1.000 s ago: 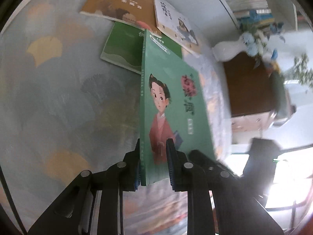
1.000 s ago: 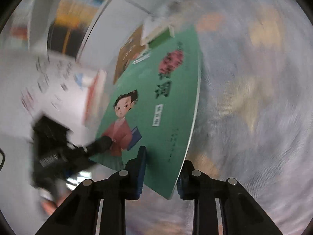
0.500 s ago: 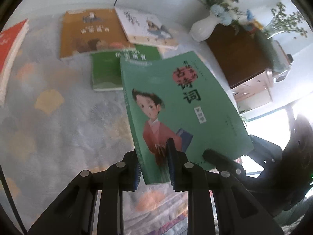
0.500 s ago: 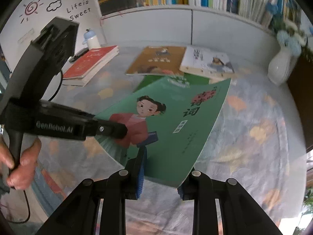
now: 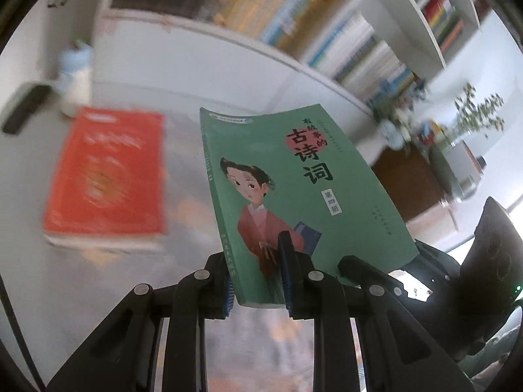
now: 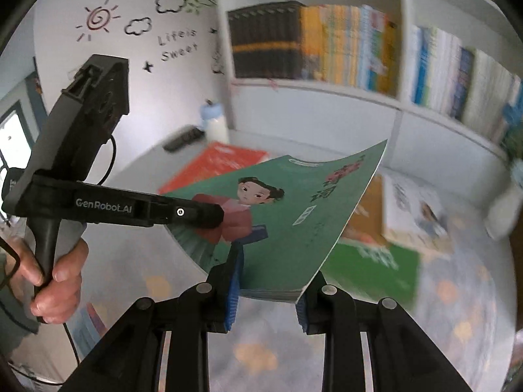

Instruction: Organize books

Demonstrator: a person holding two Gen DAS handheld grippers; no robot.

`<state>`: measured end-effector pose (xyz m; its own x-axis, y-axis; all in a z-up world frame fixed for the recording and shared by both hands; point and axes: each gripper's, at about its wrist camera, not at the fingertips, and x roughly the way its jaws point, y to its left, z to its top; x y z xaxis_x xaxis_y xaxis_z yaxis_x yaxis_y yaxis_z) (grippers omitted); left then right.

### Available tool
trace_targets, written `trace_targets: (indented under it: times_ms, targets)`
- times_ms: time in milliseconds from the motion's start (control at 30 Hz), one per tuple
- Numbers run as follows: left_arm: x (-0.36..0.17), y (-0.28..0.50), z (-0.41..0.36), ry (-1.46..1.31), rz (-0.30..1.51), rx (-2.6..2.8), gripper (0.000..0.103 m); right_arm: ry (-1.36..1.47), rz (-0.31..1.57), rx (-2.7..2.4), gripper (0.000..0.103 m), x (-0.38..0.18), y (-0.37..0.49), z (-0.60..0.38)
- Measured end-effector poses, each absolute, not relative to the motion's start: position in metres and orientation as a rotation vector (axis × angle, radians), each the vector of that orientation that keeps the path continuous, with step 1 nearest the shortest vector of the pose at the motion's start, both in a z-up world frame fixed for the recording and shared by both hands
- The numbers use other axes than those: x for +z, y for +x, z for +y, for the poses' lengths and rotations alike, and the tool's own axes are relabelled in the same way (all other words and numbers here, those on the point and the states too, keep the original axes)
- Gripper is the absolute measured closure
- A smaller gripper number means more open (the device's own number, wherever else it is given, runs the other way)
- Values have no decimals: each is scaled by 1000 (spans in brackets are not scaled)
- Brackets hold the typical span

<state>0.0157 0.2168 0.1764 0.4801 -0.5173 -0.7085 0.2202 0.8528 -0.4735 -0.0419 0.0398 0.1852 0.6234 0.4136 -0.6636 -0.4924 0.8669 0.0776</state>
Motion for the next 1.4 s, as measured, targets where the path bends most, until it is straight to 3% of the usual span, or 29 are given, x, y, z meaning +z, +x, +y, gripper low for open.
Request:
trace_targets:
  times_ms: [433, 1000, 1267, 1333, 1400]
  targets:
    - [114, 80, 349, -432, 1015, -332, 84, -87, 817, 578, 76, 143, 54, 177]
    - [59, 98, 392, -515, 1084, -241, 81, 17, 1030, 529, 74, 75, 108, 207]
    - [68, 86, 398, -508, 1063, -191, 79, 14, 1058, 544, 72, 65, 116, 213]
    - [71, 81, 397, -492, 1068, -182, 79, 25, 1072, 547, 68, 66, 115, 208]
    - [74, 78, 397, -489, 1071, -174, 79, 27, 1092, 527, 53, 66, 113, 202]
